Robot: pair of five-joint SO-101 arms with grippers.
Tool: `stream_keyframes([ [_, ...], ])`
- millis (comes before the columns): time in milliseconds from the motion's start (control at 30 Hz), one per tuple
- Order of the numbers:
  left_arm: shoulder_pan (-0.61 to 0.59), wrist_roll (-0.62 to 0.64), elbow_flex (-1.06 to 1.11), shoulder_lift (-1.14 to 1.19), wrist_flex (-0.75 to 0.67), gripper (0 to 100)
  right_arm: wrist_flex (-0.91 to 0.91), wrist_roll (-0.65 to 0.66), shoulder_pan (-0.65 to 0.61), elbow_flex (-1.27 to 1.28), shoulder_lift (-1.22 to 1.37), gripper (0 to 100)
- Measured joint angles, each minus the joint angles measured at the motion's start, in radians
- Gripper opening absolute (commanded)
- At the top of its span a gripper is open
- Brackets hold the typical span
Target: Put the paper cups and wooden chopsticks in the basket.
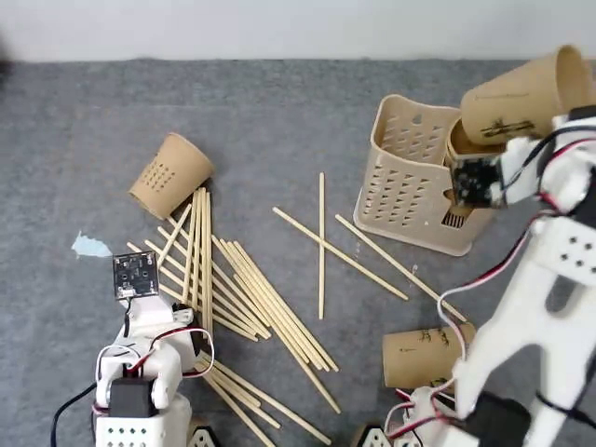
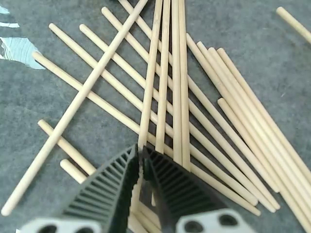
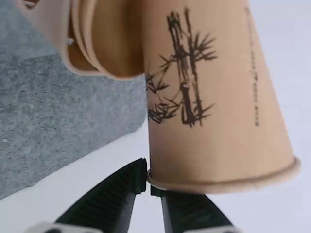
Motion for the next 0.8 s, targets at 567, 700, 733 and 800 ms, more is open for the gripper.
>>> stream_keyframes([
  [567,0.000,0.000,0.000,0.000,0.000,2,-0.261,0.181,0.048,0.249,-0.149,2.3],
  [700,0.000,0.000,0.000,0.000,0.000,2,-0.264,0.181,0.029,0.249,-0.149,12.1],
  [733,0.000,0.000,0.000,0.000,0.000,2,-0.272,0.181,0.023,0.249,-0.149,13.3],
  [800,0.000,0.000,0.000,0.000,0.000,2,-0.299,0.176,0.015,0.249,-0.149,14.3],
])
